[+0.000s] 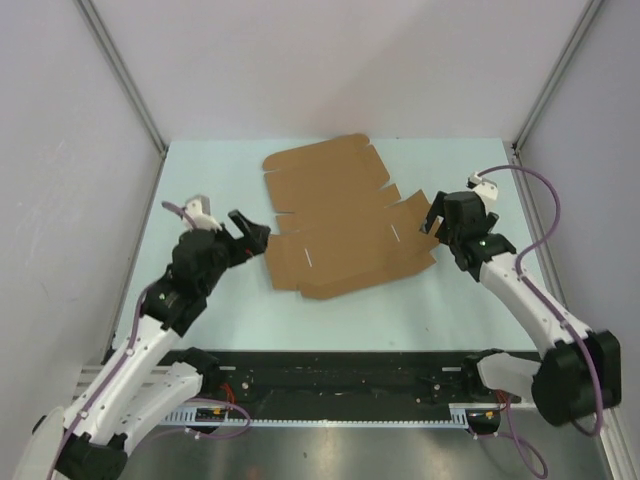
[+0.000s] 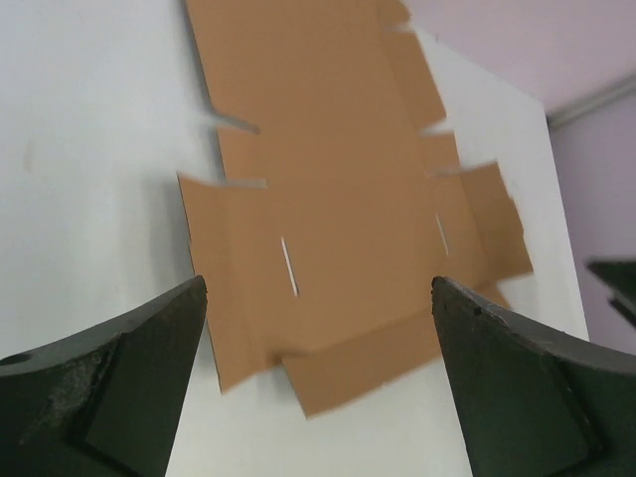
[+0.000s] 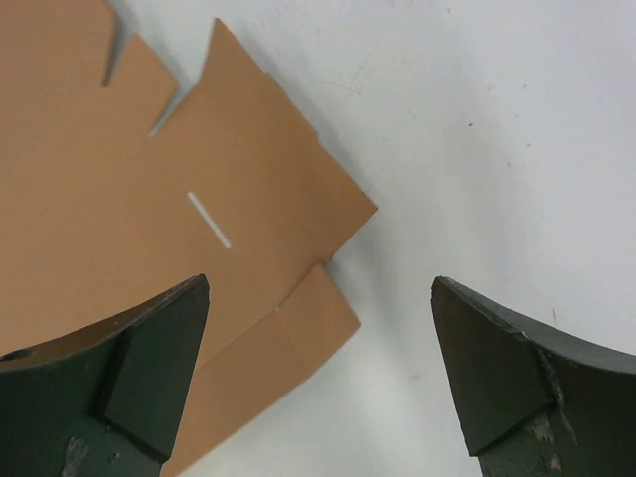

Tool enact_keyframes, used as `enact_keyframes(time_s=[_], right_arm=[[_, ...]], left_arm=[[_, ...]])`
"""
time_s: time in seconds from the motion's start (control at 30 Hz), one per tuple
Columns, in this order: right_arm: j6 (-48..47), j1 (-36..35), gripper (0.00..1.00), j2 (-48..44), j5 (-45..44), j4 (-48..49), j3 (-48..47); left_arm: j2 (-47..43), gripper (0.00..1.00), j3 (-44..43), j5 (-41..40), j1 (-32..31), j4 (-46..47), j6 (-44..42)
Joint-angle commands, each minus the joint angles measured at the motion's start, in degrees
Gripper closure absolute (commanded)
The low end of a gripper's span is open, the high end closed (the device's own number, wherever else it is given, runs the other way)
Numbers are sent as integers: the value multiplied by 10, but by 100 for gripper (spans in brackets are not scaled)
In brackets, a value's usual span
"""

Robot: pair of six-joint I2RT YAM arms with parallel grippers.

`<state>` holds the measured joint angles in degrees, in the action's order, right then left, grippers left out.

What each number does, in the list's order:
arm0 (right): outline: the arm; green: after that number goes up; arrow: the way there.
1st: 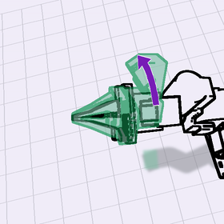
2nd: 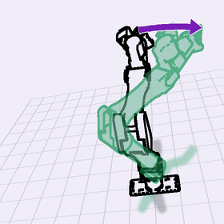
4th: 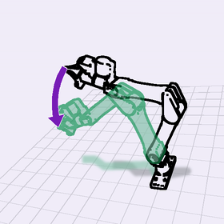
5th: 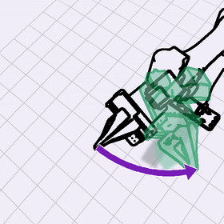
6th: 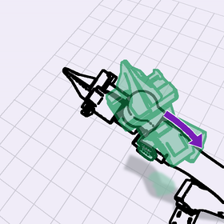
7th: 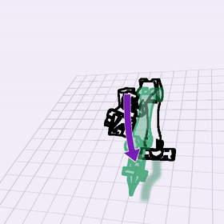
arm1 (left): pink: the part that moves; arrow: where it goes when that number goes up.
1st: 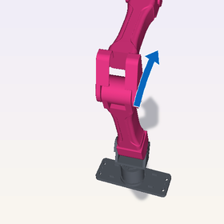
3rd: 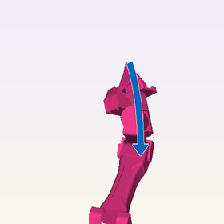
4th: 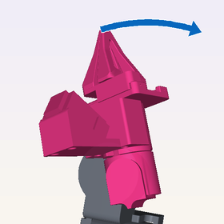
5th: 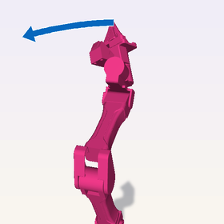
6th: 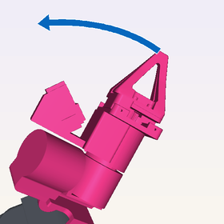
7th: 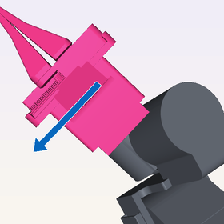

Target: Fold the paper box

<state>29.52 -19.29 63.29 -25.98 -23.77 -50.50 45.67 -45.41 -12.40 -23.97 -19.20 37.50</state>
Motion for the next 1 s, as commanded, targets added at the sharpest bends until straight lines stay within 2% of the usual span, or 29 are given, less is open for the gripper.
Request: enact_keyframes(time_s=[0.0, 0.13, 0.33, 0.6, 0.67, 0.7, 0.77, 0.8, 0.87, 0.97], right_arm=[[-41, 47, 0, 74, 82, 136, -5], [-61, 72, 0, 179, 93, 165, -38], [-90, 97, 0, 271, 126, 199, -82], [-119, 132, 1, 376, 253, 216, -126], [-118, 134, 8, 387, 297, 220, -134], [-118, 136, 17, 395, 310, 221, -137], [-119, 135, 28, 401, 336, 222, -141], [-119, 134, 37, 402, 343, 221, -141], [-122, 133, 43, 405, 369, 216, -141], [-126, 125, 58, 408, 388, 203, -141]], left_arm=[[-70, 0, 96, 30, -39, 37, 100], [-112, 0, 126, 34, -42, 1, 98], [-121, 0, 121, 17, -42, -22, 71], [-102, 0, 115, 18, -42, -25, 53], [-101, 0, 117, 21, -42, -20, 50], [-101, 0, 119, 22, -42, -19, 50], [-100, 0, 123, 26, -42, -14, 50], [-98, 0, 124, 26, -42, -13, 50], [-96, 0, 125, 30, -42, -8, 52], [-92, 0, 125, 36, -42, -2, 52]])
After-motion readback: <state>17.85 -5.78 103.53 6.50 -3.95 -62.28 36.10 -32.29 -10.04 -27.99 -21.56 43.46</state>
